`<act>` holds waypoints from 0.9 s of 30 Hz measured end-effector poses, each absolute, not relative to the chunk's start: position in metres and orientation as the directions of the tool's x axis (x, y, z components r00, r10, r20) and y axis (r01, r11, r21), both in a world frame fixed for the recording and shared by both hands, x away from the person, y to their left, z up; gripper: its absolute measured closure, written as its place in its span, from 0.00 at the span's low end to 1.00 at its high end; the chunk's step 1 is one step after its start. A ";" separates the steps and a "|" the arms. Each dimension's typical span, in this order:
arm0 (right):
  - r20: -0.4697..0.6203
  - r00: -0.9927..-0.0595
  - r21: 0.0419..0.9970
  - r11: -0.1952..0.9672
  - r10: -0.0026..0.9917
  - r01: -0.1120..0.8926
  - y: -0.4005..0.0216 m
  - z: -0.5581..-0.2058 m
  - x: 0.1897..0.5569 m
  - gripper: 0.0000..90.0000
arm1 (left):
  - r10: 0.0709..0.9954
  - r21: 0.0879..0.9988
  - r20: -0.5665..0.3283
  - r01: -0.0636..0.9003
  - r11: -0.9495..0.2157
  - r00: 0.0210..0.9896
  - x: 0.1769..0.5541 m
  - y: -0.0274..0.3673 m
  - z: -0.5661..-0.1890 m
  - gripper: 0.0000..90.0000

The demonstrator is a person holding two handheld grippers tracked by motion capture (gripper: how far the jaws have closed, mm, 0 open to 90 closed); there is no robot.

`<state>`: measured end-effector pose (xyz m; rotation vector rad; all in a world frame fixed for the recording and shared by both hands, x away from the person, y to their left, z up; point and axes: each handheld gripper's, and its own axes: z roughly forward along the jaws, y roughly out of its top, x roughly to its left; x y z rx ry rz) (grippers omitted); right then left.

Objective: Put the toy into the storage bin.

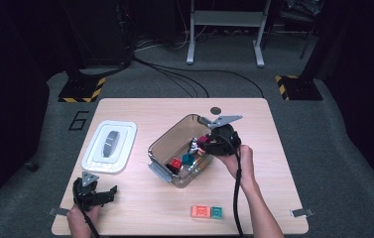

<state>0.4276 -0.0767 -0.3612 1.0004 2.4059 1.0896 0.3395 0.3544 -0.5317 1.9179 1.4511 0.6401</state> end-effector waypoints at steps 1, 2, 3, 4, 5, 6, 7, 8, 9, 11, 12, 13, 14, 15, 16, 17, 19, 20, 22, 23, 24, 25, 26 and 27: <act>0.005 -0.717 0.748 0.473 0.697 0.465 -0.070 -0.366 0.428 0.65 | 0.962 0.737 0.002 0.650 -0.185 0.272 0.340 0.354 -0.532 0.07; 0.005 -0.723 0.743 0.481 0.691 0.465 -0.067 -0.367 0.427 0.65 | 0.962 0.737 0.002 0.650 -0.185 0.272 0.340 0.354 -0.532 0.07; 0.008 -0.724 0.741 0.482 0.690 0.468 -0.065 -0.369 0.427 0.65 | 0.962 0.736 0.003 0.650 -0.186 0.272 0.340 0.354 -0.532 0.07; 0.008 -0.730 0.739 0.488 0.683 0.464 -0.063 -0.371 0.427 0.65 | 0.962 0.737 0.001 0.650 -0.184 0.271 0.340 0.354 -0.532 0.07; 0.013 -0.733 0.734 0.491 0.680 0.469 -0.060 -0.372 0.426 0.65 | 0.962 0.737 0.002 0.650 -0.185 0.272 0.340 0.354 -0.532 0.07; 0.011 -0.740 0.732 0.498 0.673 0.464 -0.057 -0.374 0.426 0.65 | 0.962 0.737 0.003 0.650 -0.186 0.272 0.340 0.354 -0.532 0.07; 0.016 -0.740 0.729 0.499 0.672 0.468 -0.056 -0.375 0.426 0.65 | 0.962 0.737 0.002 0.650 -0.185 0.272 0.340 0.354 -0.532 0.07; 0.017 -0.748 0.725 0.507 0.664 0.466 -0.054 -0.377 0.425 0.65 | 0.962 0.737 0.003 0.650 -0.185 0.271 0.340 0.354 -0.532 0.07; 0.022 -0.750 0.723 0.508 0.661 0.469 -0.052 -0.379 0.425 0.65 | 0.962 0.737 0.003 0.650 -0.186 0.272 0.339 0.354 -0.532 0.07; 0.023 -0.760 0.716 0.520 0.650 0.466 -0.048 -0.383 0.423 0.65 | 0.962 0.737 0.004 0.650 -0.186 0.271 0.339 0.354 -0.532 0.07; 0.027 -0.760 0.713 0.521 0.649 0.470 -0.047 -0.384 0.423 0.65 | 0.962 0.737 0.004 0.650 -0.187 0.272 0.339 0.354 -0.532 0.07; 0.023 -0.764 0.711 0.527 0.645 0.466 -0.047 -0.385 0.422 0.65 | 0.962 0.737 0.004 0.650 -0.186 0.271 0.339 0.354 -0.532 0.07; 0.023 -0.764 0.711 0.527 0.645 0.466 -0.047 -0.385 0.422 0.65 | 0.962 0.737 0.004 0.650 -0.186 0.271 0.339 0.354 -0.532 0.07; 0.031 -0.765 0.705 0.528 0.644 0.473 -0.045 -0.386 0.420 0.65 | 0.963 0.737 0.004 0.650 -0.186 0.271 0.340 0.354 -0.532 0.07; 0.032 -0.766 0.705 0.529 0.642 0.473 -0.045 -0.386 0.419 0.65 | 0.963 0.738 0.002 0.649 -0.184 0.271 0.339 0.354 -0.532 0.07; 0.038 -0.766 0.704 0.527 0.641 0.476 -0.045 -0.386 0.419 0.65 | 0.963 0.738 0.003 0.650 -0.185 0.270 0.339 0.354 -0.532 0.07; 0.047 -0.769 0.701 0.528 0.637 0.479 -0.045 -0.387 0.418 0.65 | 0.963 0.737 0.003 0.650 -0.185 0.271 0.339 0.354 -0.532 0.07; 0.045 -0.770 0.700 0.530 0.637 0.479 -0.044 -0.388 0.418 0.65 | 0.963 0.737 0.004 0.650 -0.186 0.271 0.339 0.354 -0.532 0.07; 0.053 -0.773 0.695 0.532 0.633 0.483 -0.044 -0.389 0.417 0.65 | 0.963 0.738 0.002 0.649 -0.184 0.271 0.339 0.354 -0.532 0.07; 0.051 -0.773 0.694 0.534 0.633 0.483 -0.043 -0.390 0.417 0.65 | 0.963 0.738 0.002 0.649 -0.184 0.271 0.339 0.354 -0.532 0.07; 0.051 -0.773 0.694 0.534 0.633 0.483 -0.043 -0.390 0.417 0.65 | 0.963 0.738 0.002 0.649 -0.184 0.271 0.339 0.354 -0.532 0.07; 0.059 -0.775 0.687 0.538 0.629 0.489 -0.042 -0.391 0.416 0.65 | 0.963 0.738 0.002 0.649 -0.184 0.271 0.339 0.354 -0.532 0.07; 0.059 -0.775 0.687 0.538 0.629 0.489 -0.042 -0.391 0.416 0.65 | 0.963 0.738 0.002 0.649 -0.184 0.271 0.339 0.354 -0.532 0.07; 0.058 -0.773 0.685 0.538 0.631 0.491 -0.041 -0.392 0.415 0.65 | 0.963 0.738 0.003 0.649 -0.185 0.271 0.339 0.354 -0.532 0.07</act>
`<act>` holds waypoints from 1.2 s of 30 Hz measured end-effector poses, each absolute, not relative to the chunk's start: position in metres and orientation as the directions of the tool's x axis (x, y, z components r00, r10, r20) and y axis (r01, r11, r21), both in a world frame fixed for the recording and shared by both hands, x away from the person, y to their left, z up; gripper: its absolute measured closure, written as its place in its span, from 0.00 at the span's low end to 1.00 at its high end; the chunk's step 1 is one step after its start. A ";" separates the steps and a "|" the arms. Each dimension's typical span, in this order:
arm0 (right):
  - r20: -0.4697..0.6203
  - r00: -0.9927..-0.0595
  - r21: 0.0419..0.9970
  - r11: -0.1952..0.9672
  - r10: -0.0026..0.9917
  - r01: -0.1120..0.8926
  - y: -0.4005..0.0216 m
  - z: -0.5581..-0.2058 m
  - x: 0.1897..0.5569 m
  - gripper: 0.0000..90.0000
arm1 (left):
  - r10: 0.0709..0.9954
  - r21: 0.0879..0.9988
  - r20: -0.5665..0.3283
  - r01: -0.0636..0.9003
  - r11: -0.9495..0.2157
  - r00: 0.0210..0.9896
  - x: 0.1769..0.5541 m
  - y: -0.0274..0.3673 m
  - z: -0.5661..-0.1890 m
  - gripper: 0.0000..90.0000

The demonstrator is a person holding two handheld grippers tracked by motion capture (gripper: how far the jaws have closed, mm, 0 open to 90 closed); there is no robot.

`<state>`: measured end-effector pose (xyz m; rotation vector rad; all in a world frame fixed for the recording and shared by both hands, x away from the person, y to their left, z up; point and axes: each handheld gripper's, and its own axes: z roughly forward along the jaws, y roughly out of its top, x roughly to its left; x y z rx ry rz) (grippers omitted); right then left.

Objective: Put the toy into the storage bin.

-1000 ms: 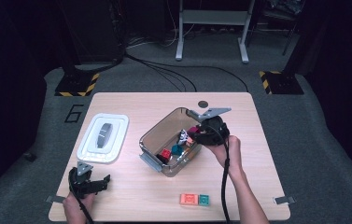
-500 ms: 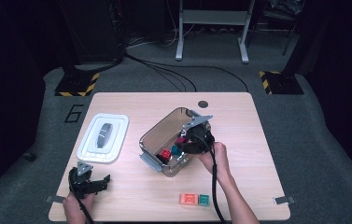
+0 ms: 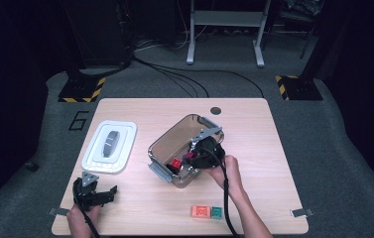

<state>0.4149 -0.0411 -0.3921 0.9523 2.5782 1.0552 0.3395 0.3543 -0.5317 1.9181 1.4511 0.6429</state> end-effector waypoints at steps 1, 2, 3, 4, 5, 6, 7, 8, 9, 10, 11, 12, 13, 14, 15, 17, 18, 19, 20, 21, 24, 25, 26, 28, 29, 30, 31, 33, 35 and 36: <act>0.060 -0.773 0.684 0.538 0.631 0.492 -0.041 -0.392 0.415 0.65 | 0.962 0.737 0.003 0.650 -0.186 0.271 0.339 0.354 -0.532 0.07; 0.059 -0.776 0.683 0.541 0.628 0.490 -0.041 -0.392 0.414 0.65 | 0.963 0.737 0.003 0.650 -0.185 0.271 0.339 0.354 -0.532 0.07; 0.057 -0.776 0.682 0.543 0.628 0.490 -0.042 -0.392 0.414 0.65 | 0.963 0.737 0.004 0.649 -0.186 0.271 0.339 0.354 -0.532 0.07; 0.060 -0.774 0.683 0.539 0.631 0.493 -0.042 -0.391 0.414 0.64 | 0.963 0.737 0.003 0.650 -0.185 0.271 0.339 0.354 -0.532 0.07; 0.061 -0.773 0.682 0.539 0.632 0.494 -0.043 -0.391 0.413 0.64 | 0.963 0.738 0.003 0.649 -0.184 0.271 0.339 0.354 -0.532 0.07; 0.060 -0.775 0.682 0.542 0.629 0.492 -0.043 -0.391 0.413 0.64 | 0.963 0.738 0.003 0.649 -0.184 0.271 0.339 0.354 -0.532 0.07; 0.060 -0.773 0.682 0.540 0.632 0.494 -0.044 -0.391 0.413 0.64 | 0.963 0.738 0.003 0.649 -0.185 0.271 0.339 0.354 -0.532 0.07; 0.060 -0.773 0.682 0.540 0.631 0.493 -0.044 -0.392 0.413 0.64 | 0.963 0.738 0.003 0.649 -0.185 0.271 0.339 0.354 -0.532 0.07; 0.062 -0.771 0.681 0.538 0.634 0.497 -0.044 -0.392 0.412 0.64 | 0.963 0.738 0.003 0.649 -0.185 0.271 0.339 0.354 -0.532 0.07; 0.061 -0.772 0.680 0.540 0.633 0.496 -0.044 -0.392 0.412 0.63 | 0.963 0.738 0.002 0.649 -0.184 0.271 0.339 0.354 -0.532 0.07; 0.063 -0.770 0.678 0.539 0.635 0.500 -0.044 -0.391 0.412 0.60 | 0.963 0.738 0.003 0.649 -0.184 0.271 0.339 0.354 -0.532 0.07; 0.060 -0.770 0.678 0.540 0.635 0.498 -0.044 -0.391 0.412 0.58 | 0.963 0.738 0.003 0.649 -0.185 0.271 0.339 0.354 -0.532 0.07; 0.057 -0.771 0.680 0.541 0.634 0.495 -0.044 -0.391 0.411 0.56 | 0.963 0.738 0.002 0.649 -0.184 0.271 0.339 0.354 -0.532 0.07; 0.061 -0.767 0.680 0.536 0.638 0.500 -0.044 -0.390 0.411 0.53 | 0.963 0.738 0.003 0.649 -0.184 0.271 0.339 0.354 -0.532 0.07; 0.059 -0.766 0.681 0.535 0.641 0.500 -0.045 -0.390 0.411 0.49 | 0.963 0.738 0.003 0.649 -0.184 0.270 0.339 0.354 -0.532 0.07; 0.063 -0.755 0.688 0.520 0.652 0.507 -0.047 -0.389 0.410 0.43 | 0.963 0.738 0.004 0.649 -0.184 0.269 0.339 0.354 -0.532 0.07; 0.063 -0.752 0.694 0.514 0.656 0.505 -0.049 -0.388 0.409 0.40 | 0.963 0.738 0.004 0.649 -0.184 0.269 0.339 0.354 -0.532 0.07; 0.060 -0.746 0.697 0.507 0.663 0.507 -0.050 -0.387 0.408 0.38 | 0.963 0.738 0.004 0.649 -0.184 0.269 0.339 0.354 -0.532 0.07; 0.059 -0.744 0.702 0.502 0.666 0.505 -0.052 -0.386 0.408 0.35 | 0.963 0.738 0.004 0.649 -0.184 0.269 0.339 0.354 -0.532 0.07; 0.060 -0.743 0.707 0.498 0.666 0.503 -0.055 -0.385 0.407 0.33 | 0.963 0.738 0.004 0.649 -0.184 0.269 0.339 0.354 -0.532 0.07; 0.066 -0.738 0.722 0.478 0.672 0.500 -0.062 -0.383 0.403 0.26 | 0.963 0.740 0.004 0.647 -0.184 0.268 0.339 0.354 -0.532 0.07; 0.071 -0.734 0.725 0.471 0.675 0.503 -0.064 -0.382 0.401 0.24 | 0.964 0.740 0.003 0.647 -0.182 0.268 0.339 0.354 -0.532 0.07; 0.070 -0.734 0.729 0.467 0.676 0.500 -0.067 -0.382 0.400 0.23 | 0.964 0.740 0.004 0.647 -0.183 0.268 0.339 0.354 -0.532 0.07; 0.074 -0.731 0.734 0.459 0.678 0.500 -0.072 -0.382 0.395 0.22 | 0.963 0.739 0.003 0.648 -0.183 0.269 0.340 0.354 -0.532 0.07; 0.075 -0.729 0.736 0.456 0.680 0.500 -0.075 -0.382 0.393 0.21 | 0.963 0.738 0.001 0.650 -0.184 0.271 0.340 0.355 -0.532 0.07; 0.071 -0.731 0.740 0.456 0.679 0.495 -0.077 -0.383 0.392 0.20 | 0.963 0.740 0.001 0.647 -0.181 0.268 0.340 0.354 -0.532 0.07; 0.074 -0.727 0.738 0.452 0.683 0.500 -0.080 -0.383 0.389 0.20 | 0.963 0.740 0.001 0.647 -0.181 0.268 0.340 0.355 -0.532 0.07; 0.078 -0.724 0.740 0.447 0.685 0.503 -0.085 -0.384 0.385 0.19 | 0.962 0.735 0.002 0.652 -0.185 0.271 0.340 0.355 -0.532 0.07; 0.076 -0.721 0.742 0.444 0.689 0.502 -0.091 -0.386 0.381 0.18 | 0.963 0.736 0.001 0.651 -0.184 0.271 0.340 0.355 -0.532 0.07; 0.080 -0.715 0.742 0.438 0.694 0.508 -0.093 -0.386 0.379 0.17 | 0.963 0.736 0.001 0.652 -0.185 0.271 0.340 0.355 -0.532 0.07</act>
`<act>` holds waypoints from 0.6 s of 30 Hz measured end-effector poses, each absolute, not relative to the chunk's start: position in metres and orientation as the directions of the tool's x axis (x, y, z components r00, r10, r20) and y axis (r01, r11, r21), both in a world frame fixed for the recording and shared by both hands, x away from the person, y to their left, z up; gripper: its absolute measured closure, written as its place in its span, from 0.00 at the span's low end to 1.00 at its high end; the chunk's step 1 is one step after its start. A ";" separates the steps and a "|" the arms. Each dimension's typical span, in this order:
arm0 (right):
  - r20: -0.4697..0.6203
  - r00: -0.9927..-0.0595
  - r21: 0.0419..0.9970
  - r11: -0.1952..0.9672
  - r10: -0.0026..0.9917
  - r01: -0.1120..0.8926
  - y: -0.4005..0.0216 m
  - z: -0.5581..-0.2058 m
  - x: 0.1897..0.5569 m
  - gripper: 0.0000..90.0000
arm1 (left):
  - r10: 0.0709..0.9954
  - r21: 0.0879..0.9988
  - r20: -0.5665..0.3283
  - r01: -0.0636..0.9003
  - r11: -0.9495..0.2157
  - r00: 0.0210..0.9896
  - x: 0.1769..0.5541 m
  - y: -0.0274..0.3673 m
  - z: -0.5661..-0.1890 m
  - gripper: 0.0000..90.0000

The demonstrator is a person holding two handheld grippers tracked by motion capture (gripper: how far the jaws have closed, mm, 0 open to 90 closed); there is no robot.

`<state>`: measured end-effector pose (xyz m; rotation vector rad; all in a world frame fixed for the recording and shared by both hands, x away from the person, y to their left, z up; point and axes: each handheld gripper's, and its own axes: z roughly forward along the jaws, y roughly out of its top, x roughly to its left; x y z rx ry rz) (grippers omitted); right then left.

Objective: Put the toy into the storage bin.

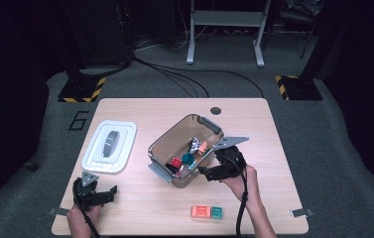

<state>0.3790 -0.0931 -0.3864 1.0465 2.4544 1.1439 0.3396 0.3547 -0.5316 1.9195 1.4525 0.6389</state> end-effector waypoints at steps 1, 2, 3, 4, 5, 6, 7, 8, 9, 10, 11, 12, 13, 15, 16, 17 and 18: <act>0.080 -0.716 0.744 0.437 0.693 0.505 -0.096 -0.388 0.377 0.17 | 0.963 0.736 0.002 0.651 -0.184 0.271 0.340 0.355 -0.532 0.07; 0.081 -0.713 0.743 0.434 0.697 0.509 -0.099 -0.389 0.375 0.17 | 0.963 0.736 0.002 0.651 -0.184 0.271 0.340 0.355 -0.532 0.07; 0.084 -0.707 0.744 0.428 0.702 0.513 -0.101 -0.391 0.374 0.16 | 0.963 0.737 0.001 0.651 -0.183 0.270 0.340 0.355 -0.532 0.07; 0.084 -0.709 0.745 0.428 0.701 0.511 -0.103 -0.392 0.373 0.16 | 0.963 0.736 0.001 0.651 -0.184 0.271 0.340 0.355 -0.532 0.07; 0.083 -0.707 0.743 0.429 0.703 0.513 -0.105 -0.394 0.371 0.16 | 0.963 0.736 0.001 0.651 -0.184 0.270 0.340 0.355 -0.532 0.07; 0.090 -0.699 0.741 0.421 0.709 0.523 -0.107 -0.396 0.370 0.16 | 0.963 0.737 0.000 0.650 -0.183 0.270 0.340 0.354 -0.532 0.07; 0.087 -0.703 0.741 0.426 0.706 0.520 -0.109 -0.399 0.369 0.16 | 0.963 0.736 0.002 0.651 -0.185 0.271 0.340 0.355 -0.532 0.07; 0.089 -0.700 0.737 0.426 0.709 0.525 -0.111 -0.402 0.368 0.16 | 0.963 0.736 0.002 0.651 -0.185 0.271 0.340 0.355 -0.532 0.07; 0.090 -0.699 0.736 0.425 0.710 0.526 -0.112 -0.404 0.367 0.16 | 0.963 0.736 0.002 0.651 -0.185 0.271 0.340 0.355 -0.532 0.07; 0.090 -0.699 0.736 0.425 0.710 0.526 -0.112 -0.404 0.367 0.16 | 0.963 0.736 0.002 0.651 -0.185 0.271 0.340 0.355 -0.532 0.07; 0.094 -0.697 0.731 0.426 0.711 0.533 -0.114 -0.409 0.364 0.15 | 0.963 0.737 0.001 0.651 -0.183 0.271 0.340 0.354 -0.532 0.07; 0.094 -0.695 0.730 0.426 0.713 0.535 -0.115 -0.411 0.363 0.15 | 0.963 0.736 0.002 0.651 -0.184 0.271 0.340 0.355 -0.532 0.07; 0.093 -0.697 0.729 0.429 0.711 0.534 -0.116 -0.413 0.362 0.15 | 0.963 0.736 0.002 0.651 -0.184 0.271 0.340 0.355 -0.532 0.07; 0.098 -0.692 0.723 0.427 0.715 0.543 -0.119 -0.418 0.359 0.15 | 0.963 0.736 0.002 0.651 -0.184 0.271 0.340 0.355 -0.532 0.07; 0.100 -0.694 0.724 0.426 0.713 0.543 -0.120 -0.420 0.359 0.15 | 0.963 0.736 0.002 0.651 -0.185 0.271 0.340 0.355 -0.532 0.07; 0.104 -0.692 0.720 0.426 0.714 0.548 -0.120 -0.422 0.358 0.14 | 0.963 0.736 0.002 0.651 -0.184 0.271 0.340 0.355 -0.532 0.07; 0.104 -0.692 0.717 0.428 0.715 0.550 -0.121 -0.425 0.356 0.14 | 0.963 0.737 0.001 0.650 -0.183 0.270 0.340 0.354 -0.532 0.07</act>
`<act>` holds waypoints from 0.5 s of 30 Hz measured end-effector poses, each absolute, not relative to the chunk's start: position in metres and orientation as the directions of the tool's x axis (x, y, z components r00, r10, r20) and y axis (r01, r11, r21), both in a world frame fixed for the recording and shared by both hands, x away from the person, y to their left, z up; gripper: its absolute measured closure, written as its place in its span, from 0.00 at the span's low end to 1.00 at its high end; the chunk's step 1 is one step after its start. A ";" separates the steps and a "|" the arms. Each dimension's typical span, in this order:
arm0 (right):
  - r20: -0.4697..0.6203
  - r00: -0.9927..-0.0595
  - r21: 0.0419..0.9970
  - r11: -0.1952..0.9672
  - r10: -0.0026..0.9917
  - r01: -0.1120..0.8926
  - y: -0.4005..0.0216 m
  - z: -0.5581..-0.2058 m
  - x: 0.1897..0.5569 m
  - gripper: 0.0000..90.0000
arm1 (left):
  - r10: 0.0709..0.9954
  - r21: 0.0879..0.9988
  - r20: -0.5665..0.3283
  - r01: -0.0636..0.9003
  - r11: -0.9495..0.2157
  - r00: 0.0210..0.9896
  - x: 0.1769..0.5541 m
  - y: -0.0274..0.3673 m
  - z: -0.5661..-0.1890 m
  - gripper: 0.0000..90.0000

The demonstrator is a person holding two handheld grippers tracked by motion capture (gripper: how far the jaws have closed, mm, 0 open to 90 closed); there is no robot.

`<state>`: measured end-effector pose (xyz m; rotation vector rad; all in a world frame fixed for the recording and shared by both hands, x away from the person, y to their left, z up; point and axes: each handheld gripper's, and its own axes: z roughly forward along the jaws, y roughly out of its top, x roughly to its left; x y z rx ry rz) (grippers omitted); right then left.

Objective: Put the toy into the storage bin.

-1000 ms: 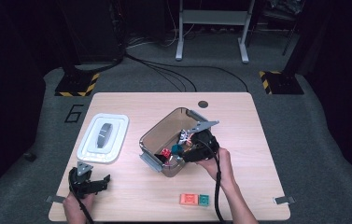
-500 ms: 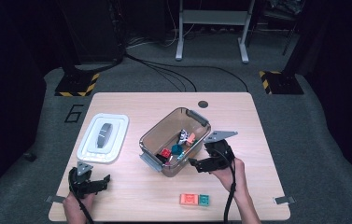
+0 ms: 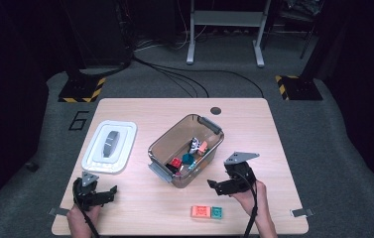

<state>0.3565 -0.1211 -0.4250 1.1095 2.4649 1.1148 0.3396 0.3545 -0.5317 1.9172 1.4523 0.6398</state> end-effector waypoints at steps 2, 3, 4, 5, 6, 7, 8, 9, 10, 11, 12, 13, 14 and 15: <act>0.104 -0.695 0.712 0.435 0.711 0.551 -0.121 -0.429 0.355 0.13 | 0.963 0.736 0.002 0.651 -0.184 0.270 0.340 0.355 -0.532 0.07; 0.104 -0.695 0.712 0.435 0.711 0.551 -0.121 -0.429 0.355 0.13 | 0.963 0.736 0.002 0.651 -0.184 0.270 0.340 0.355 -0.532 0.07; 0.098 -0.699 0.713 0.440 0.709 0.546 -0.121 -0.432 0.354 0.11 | 0.963 0.737 0.000 0.651 -0.183 0.270 0.340 0.354 -0.532 0.07; 0.104 -0.696 0.707 0.439 0.710 0.554 -0.121 -0.433 0.353 0.11 | 0.963 0.737 0.002 0.651 -0.184 0.271 0.340 0.355 -0.532 0.07; 0.104 -0.696 0.707 0.439 0.710 0.554 -0.121 -0.433 0.353 0.11 | 0.963 0.737 0.002 0.651 -0.184 0.271 0.340 0.355 -0.532 0.07; 0.096 -0.703 0.709 0.447 0.705 0.545 -0.121 -0.435 0.353 0.10 | 0.963 0.737 0.000 0.651 -0.183 0.270 0.340 0.354 -0.532 0.07; 0.101 -0.700 0.701 0.449 0.707 0.554 -0.120 -0.437 0.351 0.09 | 0.963 0.737 0.000 0.650 -0.183 0.270 0.340 0.354 -0.532 0.07; 0.098 -0.705 0.700 0.455 0.703 0.550 -0.119 -0.441 0.350 0.08 | 0.963 0.737 0.001 0.650 -0.183 0.270 0.340 0.354 -0.532 0.07; 0.100 -0.704 0.694 0.458 0.704 0.556 -0.119 -0.443 0.349 0.07 | 0.963 0.736 0.002 0.651 -0.185 0.271 0.340 0.355 -0.532 0.07; 0.100 -0.704 0.694 0.458 0.704 0.556 -0.119 -0.443 0.349 0.07 | 0.963 0.736 0.002 0.651 -0.185 0.271 0.340 0.355 -0.532 0.07; 0.088 -0.710 0.689 0.473 0.699 0.550 -0.118 -0.447 0.348 0.06 | 0.962 0.736 0.002 0.651 -0.185 0.271 0.340 0.355 -0.532 0.07; 0.087 -0.713 0.685 0.477 0.696 0.550 -0.118 -0.449 0.347 0.06 | 0.963 0.736 0.002 0.651 -0.185 0.271 0.340 0.355 -0.532 0.07; 0.091 -0.713 0.683 0.478 0.695 0.553 -0.118 -0.451 0.345 0.06 | 0.963 0.736 0.002 0.651 -0.185 0.271 0.340 0.355 -0.532 0.07; 0.088 -0.716 0.680 0.484 0.692 0.551 -0.117 -0.452 0.344 0.06 | 0.963 0.735 0.001 0.652 -0.185 0.271 0.340 0.355 -0.532 0.07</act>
